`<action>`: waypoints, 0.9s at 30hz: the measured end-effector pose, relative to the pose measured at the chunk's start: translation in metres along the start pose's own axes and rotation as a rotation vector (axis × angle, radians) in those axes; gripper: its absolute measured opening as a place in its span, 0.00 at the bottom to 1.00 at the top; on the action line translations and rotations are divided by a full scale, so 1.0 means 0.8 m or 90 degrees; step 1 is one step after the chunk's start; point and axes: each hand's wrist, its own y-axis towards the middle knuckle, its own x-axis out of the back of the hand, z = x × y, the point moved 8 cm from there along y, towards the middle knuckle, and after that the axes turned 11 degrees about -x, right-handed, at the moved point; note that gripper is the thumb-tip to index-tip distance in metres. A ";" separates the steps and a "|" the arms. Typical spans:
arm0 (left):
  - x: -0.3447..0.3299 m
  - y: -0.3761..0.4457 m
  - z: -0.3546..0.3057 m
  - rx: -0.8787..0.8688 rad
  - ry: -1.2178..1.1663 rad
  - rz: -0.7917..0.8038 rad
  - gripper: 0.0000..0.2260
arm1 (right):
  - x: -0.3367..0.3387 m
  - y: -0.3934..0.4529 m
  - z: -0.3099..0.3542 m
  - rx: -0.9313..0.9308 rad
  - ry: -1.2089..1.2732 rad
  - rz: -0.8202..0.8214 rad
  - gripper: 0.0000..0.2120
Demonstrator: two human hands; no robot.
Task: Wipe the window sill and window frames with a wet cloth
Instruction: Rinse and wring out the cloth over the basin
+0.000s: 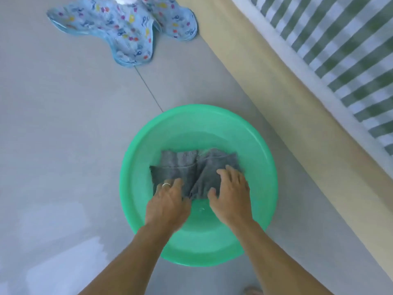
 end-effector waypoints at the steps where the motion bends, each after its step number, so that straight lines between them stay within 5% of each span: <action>1: -0.009 0.015 0.002 -0.013 0.006 -0.040 0.22 | -0.011 0.008 0.004 0.010 0.007 -0.034 0.24; 8: -0.070 0.089 0.046 -0.021 0.133 -0.143 0.31 | -0.088 0.061 0.021 0.023 -0.080 -0.122 0.29; 13: -0.048 0.110 0.040 -0.071 0.232 -0.275 0.26 | -0.078 0.083 0.021 0.070 -0.096 -0.174 0.29; 17: -0.039 0.110 0.046 -0.028 0.195 -0.315 0.24 | -0.052 0.081 0.009 -0.055 -0.010 -0.252 0.24; 20: -0.045 0.111 0.027 -0.052 0.195 -0.274 0.19 | -0.060 0.084 0.018 -0.109 0.019 -0.156 0.19; 22: -0.041 0.118 0.017 -0.055 0.091 -0.231 0.13 | -0.060 0.091 0.030 -0.147 0.234 -0.088 0.13; 24: -0.027 0.125 0.018 -0.018 -0.175 -0.256 0.07 | -0.057 0.095 0.045 -0.203 0.499 -0.049 0.13; 27: -0.015 0.127 0.014 0.033 -0.495 -0.226 0.14 | -0.046 0.095 0.063 -0.241 0.582 -0.051 0.21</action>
